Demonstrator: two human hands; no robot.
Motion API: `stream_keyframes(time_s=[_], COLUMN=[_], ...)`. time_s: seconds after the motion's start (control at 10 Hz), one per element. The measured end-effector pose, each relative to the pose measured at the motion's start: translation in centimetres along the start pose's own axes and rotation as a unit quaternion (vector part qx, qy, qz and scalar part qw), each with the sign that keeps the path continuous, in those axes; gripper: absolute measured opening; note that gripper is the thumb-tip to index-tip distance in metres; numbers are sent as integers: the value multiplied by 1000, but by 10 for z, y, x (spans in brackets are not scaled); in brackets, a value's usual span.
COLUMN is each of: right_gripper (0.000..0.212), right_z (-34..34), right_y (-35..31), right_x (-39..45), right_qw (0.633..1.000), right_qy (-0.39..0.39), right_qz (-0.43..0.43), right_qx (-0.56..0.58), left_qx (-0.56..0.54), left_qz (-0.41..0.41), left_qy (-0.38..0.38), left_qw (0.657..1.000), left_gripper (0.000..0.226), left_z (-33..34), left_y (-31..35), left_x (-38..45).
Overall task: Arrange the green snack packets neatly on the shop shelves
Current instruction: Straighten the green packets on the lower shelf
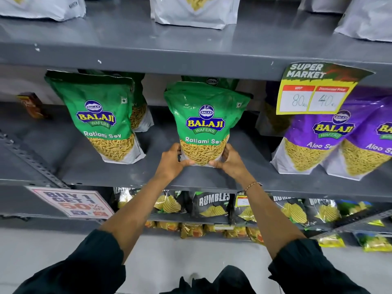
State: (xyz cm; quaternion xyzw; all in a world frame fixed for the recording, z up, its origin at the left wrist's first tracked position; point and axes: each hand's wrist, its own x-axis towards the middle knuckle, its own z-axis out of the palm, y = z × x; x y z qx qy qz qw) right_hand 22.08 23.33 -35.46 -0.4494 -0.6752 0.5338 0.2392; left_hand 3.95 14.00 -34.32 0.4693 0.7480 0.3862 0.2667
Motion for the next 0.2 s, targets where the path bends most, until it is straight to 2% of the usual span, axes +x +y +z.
stream_keyframes(time_s=[0.1, 0.2], right_gripper=[84, 92], right_z=[2, 11], right_y=[2, -8], right_x=[-7, -28], right_qw=[1000, 999], right_qy=[13, 45], right_qz=[-2, -21], right_qx=[-8, -16], left_qx=[3, -5], left_qz=[12, 29], left_qy=[-13, -29], left_qw=[1000, 999], left_gripper=[66, 72], left_z=[-3, -5], left_y=[-1, 1], left_x=[0, -9])
